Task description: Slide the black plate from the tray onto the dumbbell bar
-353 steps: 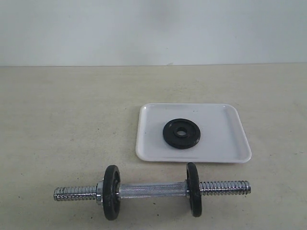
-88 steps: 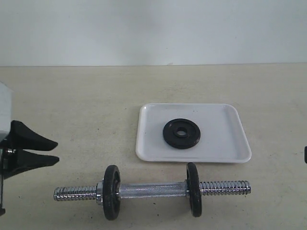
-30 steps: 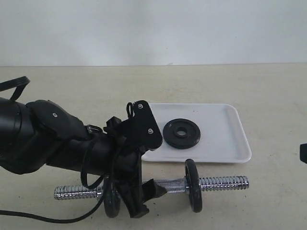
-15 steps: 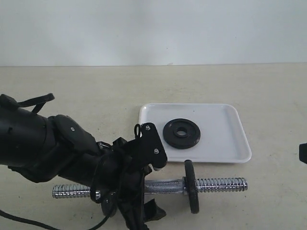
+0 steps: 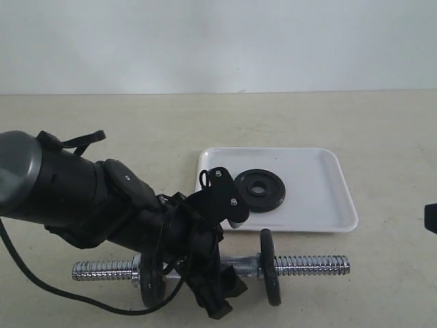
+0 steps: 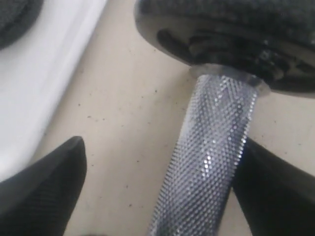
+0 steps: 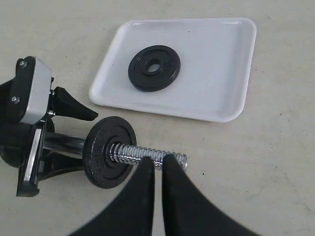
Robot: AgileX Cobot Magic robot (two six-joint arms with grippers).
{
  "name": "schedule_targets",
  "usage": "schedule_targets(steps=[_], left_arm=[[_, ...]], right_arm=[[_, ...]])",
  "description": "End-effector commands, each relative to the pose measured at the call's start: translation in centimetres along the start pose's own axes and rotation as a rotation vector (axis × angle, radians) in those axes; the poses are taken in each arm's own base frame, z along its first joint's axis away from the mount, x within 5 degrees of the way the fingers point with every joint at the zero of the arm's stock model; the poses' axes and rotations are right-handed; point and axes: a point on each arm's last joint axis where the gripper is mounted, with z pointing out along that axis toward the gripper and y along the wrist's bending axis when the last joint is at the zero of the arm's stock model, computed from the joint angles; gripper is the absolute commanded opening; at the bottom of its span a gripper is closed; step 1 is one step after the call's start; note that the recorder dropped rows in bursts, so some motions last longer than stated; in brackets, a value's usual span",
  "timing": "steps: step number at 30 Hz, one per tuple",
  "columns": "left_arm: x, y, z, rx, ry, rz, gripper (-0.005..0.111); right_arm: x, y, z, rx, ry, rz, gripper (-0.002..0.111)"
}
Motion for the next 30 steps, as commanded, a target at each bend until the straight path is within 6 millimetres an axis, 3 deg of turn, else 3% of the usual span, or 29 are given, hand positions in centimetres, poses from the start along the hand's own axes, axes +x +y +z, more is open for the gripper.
schedule_targets(steps=[1,10,30], left_arm=[[-0.17,-0.03,0.15,0.006,-0.007,-0.046,0.071],[-0.08,0.03,0.27,0.0,-0.003,-0.046,0.061],[-0.05,0.3,0.27,-0.03,-0.001,-0.065,0.061]], right_arm=[[0.11,0.02,0.11,-0.006,0.005,-0.008,0.001],[0.11,0.03,0.11,-0.007,0.004,-0.009,0.001],[0.11,0.07,0.11,-0.011,0.005,-0.005,0.001]])
